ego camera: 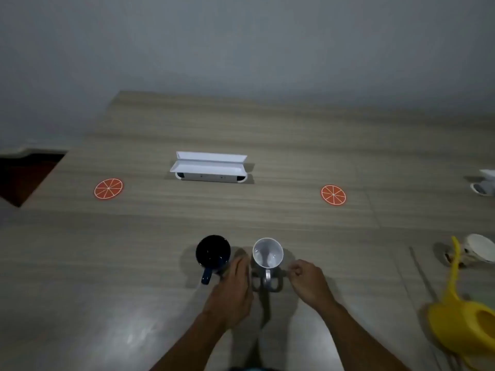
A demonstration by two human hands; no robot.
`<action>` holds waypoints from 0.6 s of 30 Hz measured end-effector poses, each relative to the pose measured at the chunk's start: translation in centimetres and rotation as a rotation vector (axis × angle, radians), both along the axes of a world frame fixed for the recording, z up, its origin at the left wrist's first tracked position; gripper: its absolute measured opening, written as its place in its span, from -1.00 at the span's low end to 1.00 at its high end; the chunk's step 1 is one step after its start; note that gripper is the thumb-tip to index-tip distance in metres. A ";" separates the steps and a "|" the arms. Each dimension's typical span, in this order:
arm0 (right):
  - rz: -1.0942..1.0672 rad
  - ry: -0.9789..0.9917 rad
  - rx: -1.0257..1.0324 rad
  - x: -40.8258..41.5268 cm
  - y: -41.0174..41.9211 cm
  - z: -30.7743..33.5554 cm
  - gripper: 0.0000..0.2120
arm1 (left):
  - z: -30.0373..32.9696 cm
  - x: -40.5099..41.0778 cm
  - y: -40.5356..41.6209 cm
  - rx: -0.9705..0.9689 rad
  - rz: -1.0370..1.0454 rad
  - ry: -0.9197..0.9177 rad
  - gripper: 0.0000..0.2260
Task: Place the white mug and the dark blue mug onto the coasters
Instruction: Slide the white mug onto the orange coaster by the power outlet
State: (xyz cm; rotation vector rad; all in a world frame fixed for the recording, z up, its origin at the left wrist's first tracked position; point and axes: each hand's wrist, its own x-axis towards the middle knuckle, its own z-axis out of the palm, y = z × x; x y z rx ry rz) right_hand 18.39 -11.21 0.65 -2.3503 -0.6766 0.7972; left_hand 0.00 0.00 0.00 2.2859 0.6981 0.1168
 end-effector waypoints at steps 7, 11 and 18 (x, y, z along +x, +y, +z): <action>-0.260 0.367 0.228 -3.4 0.0 -1.2 -0.86 | -4.8 -1.9 -0.4 0.143 -0.081 0.247 -0.33; -0.273 0.490 0.256 -4.9 0.6 -1.2 -0.80 | -6.2 -1.8 -0.5 0.285 -0.163 0.344 -0.29; -0.279 0.562 0.281 -5.4 0.8 -1.2 -0.77 | -7.0 -2.2 -1.0 0.257 -0.128 0.311 -0.28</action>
